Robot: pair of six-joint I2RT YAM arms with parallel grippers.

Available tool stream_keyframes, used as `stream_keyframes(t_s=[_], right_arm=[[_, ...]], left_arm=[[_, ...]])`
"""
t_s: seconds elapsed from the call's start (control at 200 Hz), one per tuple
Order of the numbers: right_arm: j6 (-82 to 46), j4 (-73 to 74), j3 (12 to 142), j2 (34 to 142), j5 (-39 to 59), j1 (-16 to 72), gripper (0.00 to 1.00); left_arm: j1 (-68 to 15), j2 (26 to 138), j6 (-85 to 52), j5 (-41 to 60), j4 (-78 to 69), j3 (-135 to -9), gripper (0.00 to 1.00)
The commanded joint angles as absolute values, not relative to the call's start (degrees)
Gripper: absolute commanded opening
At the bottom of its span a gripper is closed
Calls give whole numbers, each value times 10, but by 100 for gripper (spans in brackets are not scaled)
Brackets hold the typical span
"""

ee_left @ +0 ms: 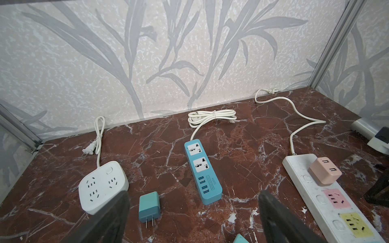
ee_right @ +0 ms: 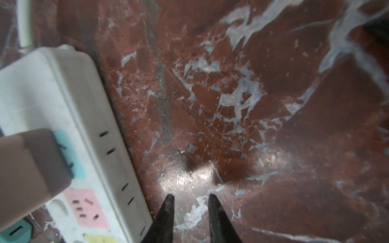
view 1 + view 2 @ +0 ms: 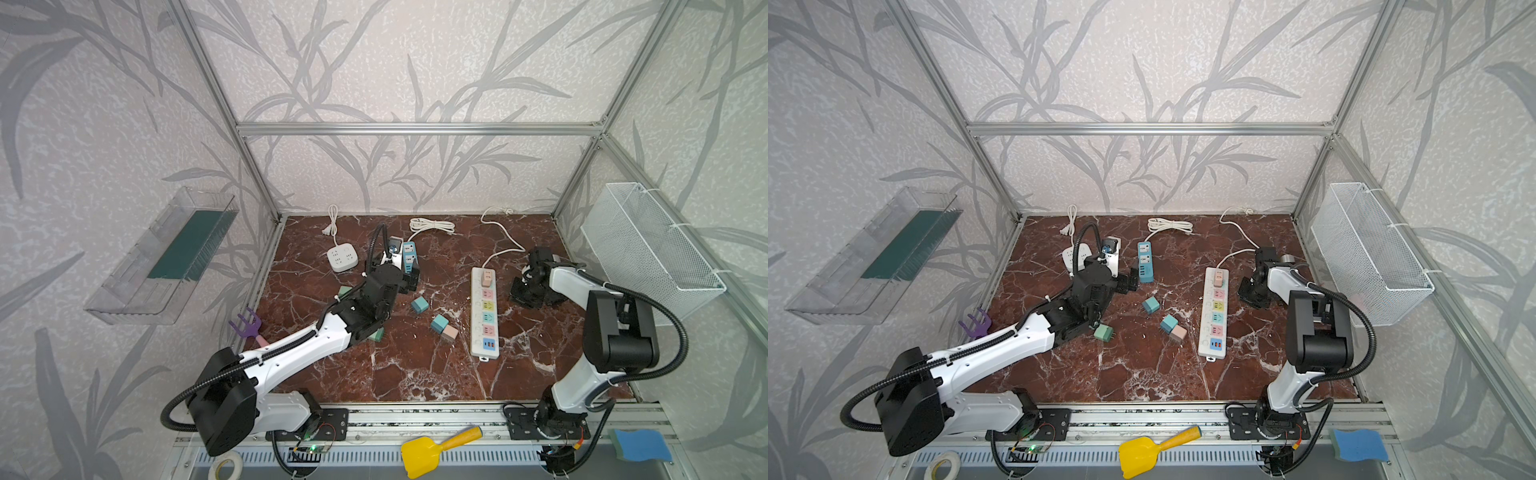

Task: Insert the plug
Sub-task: 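Open the right gripper and raise it away from the plugged adapter, then lower the left gripper onto a teal plug adapter and grasp it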

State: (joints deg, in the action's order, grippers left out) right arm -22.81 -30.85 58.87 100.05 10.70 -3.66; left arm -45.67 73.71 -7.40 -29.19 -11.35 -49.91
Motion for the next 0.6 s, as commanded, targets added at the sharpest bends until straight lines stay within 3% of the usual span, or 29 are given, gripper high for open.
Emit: stream_keyframes(t_s=[0.0,0.595], right_arm=[[-237,-295,600,1031,120,-38,30],[-245,-258,662,1104,205,18,35]], left_arm=[[-457,722,-63,-309,-132,-508,96],[-453,750,-36,-328,-146,-504,97]])
